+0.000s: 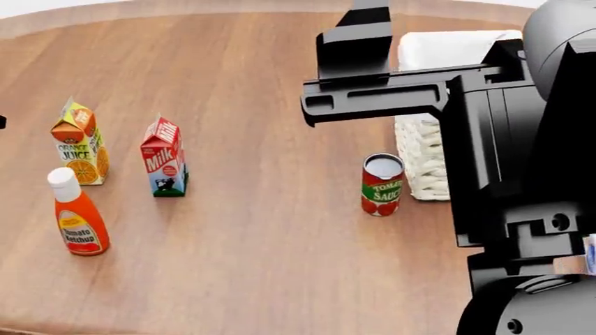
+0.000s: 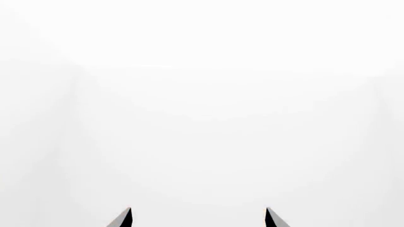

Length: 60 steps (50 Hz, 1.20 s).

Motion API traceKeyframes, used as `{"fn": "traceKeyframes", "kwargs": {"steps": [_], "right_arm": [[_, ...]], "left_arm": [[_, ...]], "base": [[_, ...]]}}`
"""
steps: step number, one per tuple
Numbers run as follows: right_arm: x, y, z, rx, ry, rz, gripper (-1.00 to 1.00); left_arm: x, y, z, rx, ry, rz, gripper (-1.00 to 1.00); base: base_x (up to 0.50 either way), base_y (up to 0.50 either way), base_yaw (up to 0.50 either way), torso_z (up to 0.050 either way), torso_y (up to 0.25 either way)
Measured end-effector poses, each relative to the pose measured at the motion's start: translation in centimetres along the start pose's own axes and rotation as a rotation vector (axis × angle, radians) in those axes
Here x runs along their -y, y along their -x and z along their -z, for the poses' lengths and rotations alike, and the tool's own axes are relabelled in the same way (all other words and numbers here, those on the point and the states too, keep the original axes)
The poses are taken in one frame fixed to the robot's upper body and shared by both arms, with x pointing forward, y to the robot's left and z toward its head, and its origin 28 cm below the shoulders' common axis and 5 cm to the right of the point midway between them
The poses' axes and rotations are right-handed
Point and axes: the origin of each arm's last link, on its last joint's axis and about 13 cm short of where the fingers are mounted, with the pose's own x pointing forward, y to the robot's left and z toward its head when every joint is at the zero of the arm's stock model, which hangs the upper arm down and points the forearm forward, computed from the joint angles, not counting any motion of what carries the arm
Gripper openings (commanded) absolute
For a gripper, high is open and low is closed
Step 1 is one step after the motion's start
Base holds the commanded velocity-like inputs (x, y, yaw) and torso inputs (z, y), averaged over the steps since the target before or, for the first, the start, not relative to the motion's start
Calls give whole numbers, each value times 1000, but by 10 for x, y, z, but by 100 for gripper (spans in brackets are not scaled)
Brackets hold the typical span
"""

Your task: Pick the milk and place it in the basket.

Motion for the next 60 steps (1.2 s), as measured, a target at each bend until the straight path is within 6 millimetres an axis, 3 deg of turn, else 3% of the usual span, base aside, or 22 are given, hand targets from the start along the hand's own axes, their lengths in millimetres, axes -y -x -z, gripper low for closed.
{"fn": "traceKeyframes", "kwargs": {"steps": [11, 34, 60], "right_arm": [[-1, 0, 0, -1, 0, -13, 100], [-3, 2, 2, 3, 0, -26, 100], [-4, 5, 3, 10, -15, -49, 100]], "left_arm": [[0, 0, 0, 1, -8, -1, 100], [0, 0, 1, -2, -16, 3, 100], [0, 1, 2, -7, -18, 4, 100]], "base": [[0, 500, 0, 0, 0], [8, 0, 0, 0, 0], [488, 0, 0, 0, 0]]}}
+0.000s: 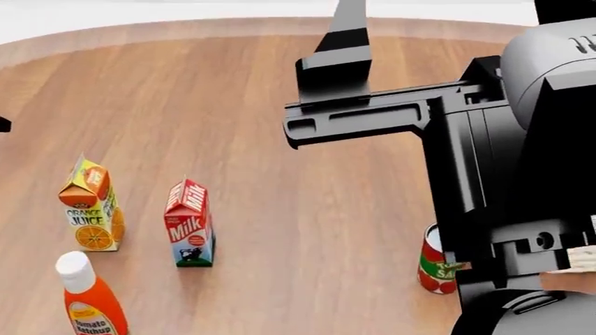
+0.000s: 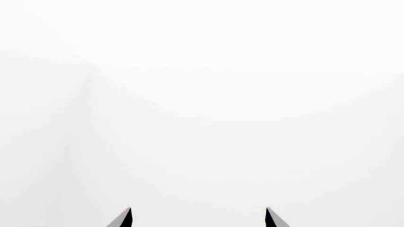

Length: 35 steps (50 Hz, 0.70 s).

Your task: Pick the milk and place it in the basket.

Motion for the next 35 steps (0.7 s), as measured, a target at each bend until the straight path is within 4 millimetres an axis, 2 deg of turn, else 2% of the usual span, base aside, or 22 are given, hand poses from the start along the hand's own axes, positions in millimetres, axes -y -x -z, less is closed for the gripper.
{"fn": "traceKeyframes", "kwargs": {"steps": [35], "right_arm": [[-2, 2, 1, 4, -1, -32, 100]], "left_arm": [[0, 1, 0, -2, 0, 1, 100]], "base": [[499, 0, 0, 0, 1]]}}
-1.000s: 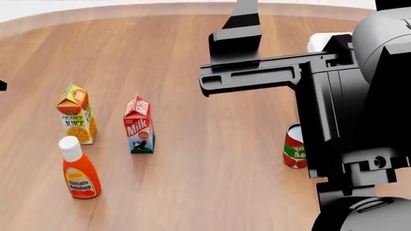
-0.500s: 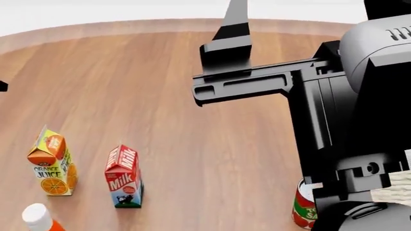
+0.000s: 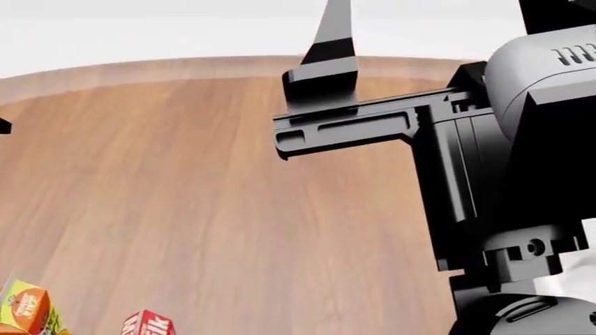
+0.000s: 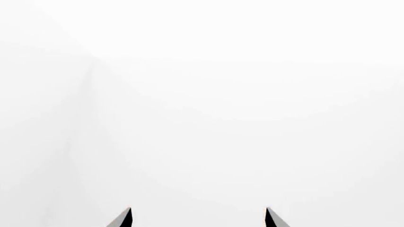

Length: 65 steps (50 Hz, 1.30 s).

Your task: Pick the milk and place it in the basket.

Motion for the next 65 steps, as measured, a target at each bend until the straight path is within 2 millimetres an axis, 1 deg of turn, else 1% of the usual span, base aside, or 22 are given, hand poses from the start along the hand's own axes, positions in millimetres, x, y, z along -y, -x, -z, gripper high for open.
{"fn": "traceKeyframes", "kwargs": {"steps": [18, 32, 40, 49, 58, 65], "right_arm": [[-1, 1, 1, 2, -6, -11, 100], [0, 0, 2, -13, 16, -14, 100], [2, -2, 2, -37, 20, -47, 100], [8, -3, 2, -91, -3, -125, 100], [15, 0, 0, -174, -78, -218, 100], [17, 3, -1, -247, -141, -298, 100]], "left_arm": [[0, 0, 1, -1, -1, -1, 100], [0, 0, 0, -1, -2, 0, 100], [0, 1, 1, -2, -2, 0, 100], [-1, 2, 1, -3, -3, -2, 100], [-1, 2, 1, -4, -5, -1, 100], [-1, 2, 0, -4, -6, -1, 100]], "base": [[497, 0, 0, 0, 1], [0, 0, 0, 0, 1], [0, 0, 0, 0, 0], [0, 0, 0, 0, 0], [0, 0, 0, 0, 0], [0, 0, 0, 0, 0]]}}
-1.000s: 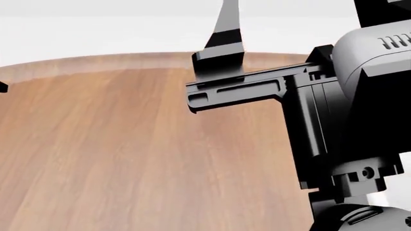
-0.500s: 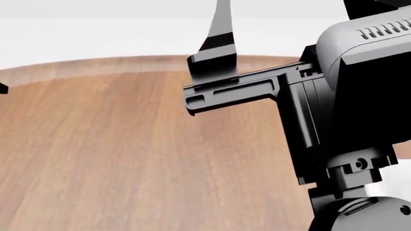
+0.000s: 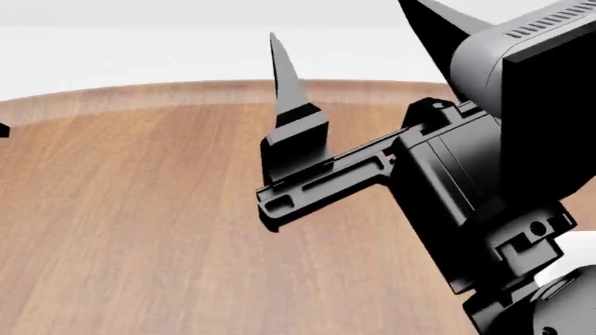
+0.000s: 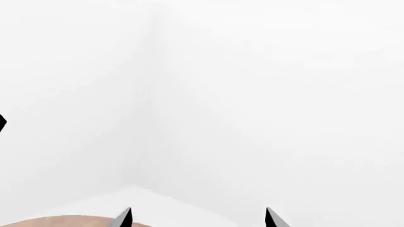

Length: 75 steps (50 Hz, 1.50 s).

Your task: Pick the milk and place it in the basket.

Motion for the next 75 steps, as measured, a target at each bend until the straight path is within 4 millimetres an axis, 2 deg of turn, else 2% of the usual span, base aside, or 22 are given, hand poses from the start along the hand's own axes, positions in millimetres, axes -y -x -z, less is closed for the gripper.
{"fn": "traceKeyframes", "kwargs": {"steps": [13, 35, 75], "right_arm": [[-4, 6, 7, -140, -78, -155, 100], [-12, 16, 25, -339, -113, -347, 100], [-26, 25, 61, -511, -110, -550, 100]], "left_arm": [[-1, 0, 1, -1, -2, -1, 100], [-1, 1, 0, -1, -5, -3, 100], [-1, 2, 2, -6, -10, 3, 100]], "base": [[0, 0, 0, 0, 0], [0, 0, 0, 0, 0], [0, 0, 0, 0, 0]]}}
